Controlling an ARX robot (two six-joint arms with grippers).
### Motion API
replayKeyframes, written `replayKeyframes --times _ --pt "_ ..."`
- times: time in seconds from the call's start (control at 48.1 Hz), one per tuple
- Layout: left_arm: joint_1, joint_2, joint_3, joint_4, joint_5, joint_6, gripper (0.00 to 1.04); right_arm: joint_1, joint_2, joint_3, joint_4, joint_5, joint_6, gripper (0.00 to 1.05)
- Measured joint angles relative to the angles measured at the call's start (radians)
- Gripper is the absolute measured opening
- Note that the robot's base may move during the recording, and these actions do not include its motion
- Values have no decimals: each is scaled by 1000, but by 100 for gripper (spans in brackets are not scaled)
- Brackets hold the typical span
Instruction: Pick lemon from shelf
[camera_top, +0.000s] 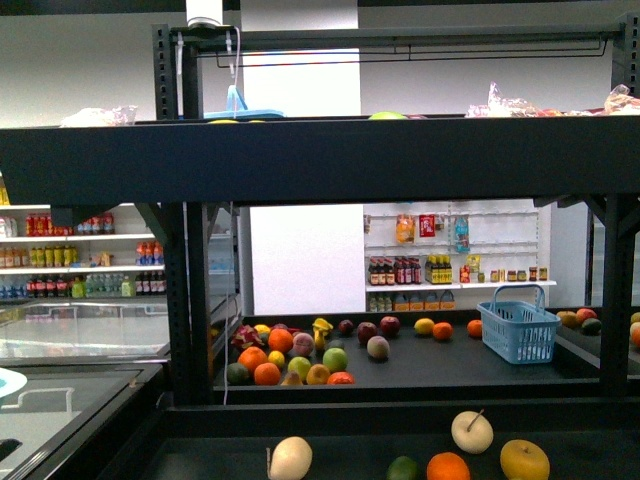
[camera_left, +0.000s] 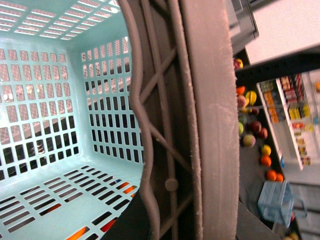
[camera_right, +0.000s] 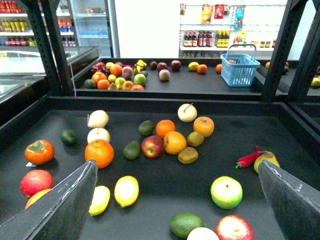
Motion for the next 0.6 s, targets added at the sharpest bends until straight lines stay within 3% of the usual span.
replayKeyframes --times 0.229,0.603 --pt "-110 -98 -84 -55 115 329 17 0 0 0 0 0 0 97" --pt "-348 -143 -137 -94 137 518 17 0 0 0 0 0 0 97"
